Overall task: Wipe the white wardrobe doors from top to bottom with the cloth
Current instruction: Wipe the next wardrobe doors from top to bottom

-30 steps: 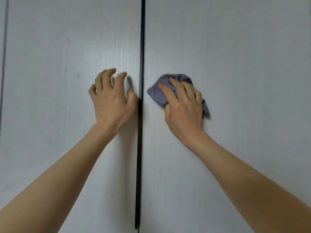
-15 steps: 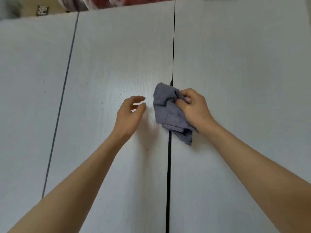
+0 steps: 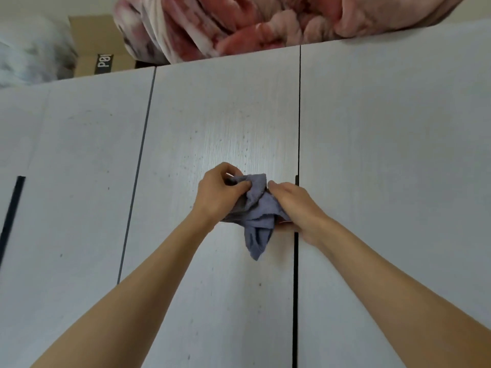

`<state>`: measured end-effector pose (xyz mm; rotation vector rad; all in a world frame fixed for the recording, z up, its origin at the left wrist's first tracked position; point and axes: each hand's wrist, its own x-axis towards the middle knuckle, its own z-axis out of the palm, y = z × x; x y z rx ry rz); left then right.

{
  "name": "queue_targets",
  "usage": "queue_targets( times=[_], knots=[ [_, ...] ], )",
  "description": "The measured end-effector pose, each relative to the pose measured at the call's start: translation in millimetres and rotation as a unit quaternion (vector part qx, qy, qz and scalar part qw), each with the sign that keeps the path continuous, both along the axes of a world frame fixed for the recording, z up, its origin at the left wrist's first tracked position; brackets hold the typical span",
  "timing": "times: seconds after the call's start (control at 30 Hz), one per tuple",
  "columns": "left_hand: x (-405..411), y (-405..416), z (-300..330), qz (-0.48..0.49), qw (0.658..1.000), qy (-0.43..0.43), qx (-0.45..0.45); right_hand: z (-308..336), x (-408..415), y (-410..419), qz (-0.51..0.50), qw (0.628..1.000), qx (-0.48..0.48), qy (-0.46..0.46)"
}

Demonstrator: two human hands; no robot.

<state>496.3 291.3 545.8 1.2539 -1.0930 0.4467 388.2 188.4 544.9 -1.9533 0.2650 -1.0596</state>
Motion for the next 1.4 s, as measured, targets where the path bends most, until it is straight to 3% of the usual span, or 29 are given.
queue_targets(
  times=[0.07,0.17,0.27,0.4,0.47,0.53,0.6,0.7,0.73,0.83,0.9,0.97,1.03,1.1,1.17,1.3,1.4],
  knots=[
    [-8,-6,2,0.063,0.995,-0.027,-0.069,-7,1,0,0.138,0.985,0.103,0.004],
    [-21,-19,-3,0.082,0.986,-0.115,-0.086,-4,-5,-8,0.288,0.935,0.199,-0.054],
    [-32,-34,-9,0.039,0.978,-0.198,-0.049,10,-13,-19,0.291,0.922,0.196,-0.162],
    [-49,-41,-3,-0.189,0.976,-0.110,0.016,17,-29,-35,0.211,0.924,0.192,-0.256],
    [-52,-43,-1,-0.224,0.971,-0.087,0.016,14,-33,-38,0.117,0.943,0.123,-0.286],
    [-56,-50,-3,-0.200,0.977,-0.079,-0.006,9,-42,-44,-0.059,0.946,-0.032,-0.318],
    [-59,-60,-7,-0.121,0.989,-0.079,-0.032,8,-59,-51,-0.226,0.876,-0.215,-0.367],
    [-62,-78,-12,-0.011,0.993,-0.105,-0.047,14,-87,-84,-0.484,0.699,-0.400,-0.341],
    [-63,-84,-14,0.024,0.991,-0.124,-0.044,16,-95,-98,-0.534,0.675,-0.406,-0.309],
    [-62,-103,-19,0.112,0.980,-0.164,-0.031,2,-107,-124,-0.600,0.664,-0.388,-0.220],
    [-58,-112,-22,0.152,0.971,-0.182,-0.037,-24,-101,-131,-0.599,0.638,-0.455,-0.163],
    [-56,-118,-23,0.177,0.962,-0.199,-0.056,-56,-91,-122,-0.489,0.640,-0.584,-0.104],
    [-56,-119,-24,0.182,0.960,-0.198,-0.070,-79,-87,-113,-0.357,0.666,-0.652,-0.058],
    [-56,-116,-22,0.164,0.968,-0.174,-0.076,-77,-86,-106,-0.315,0.738,-0.589,-0.096],
    [-54,-112,-18,0.152,0.974,-0.144,-0.080,-61,-87,-102,-0.326,0.785,-0.494,-0.180],
    [-40,-99,-14,0.155,0.981,-0.102,-0.062,-23,-79,-88,-0.358,0.817,-0.400,-0.209],
    [-18,-83,-7,0.180,0.978,-0.096,-0.042,-2,-58,-76,-0.385,0.814,-0.384,-0.205]
  ],
)
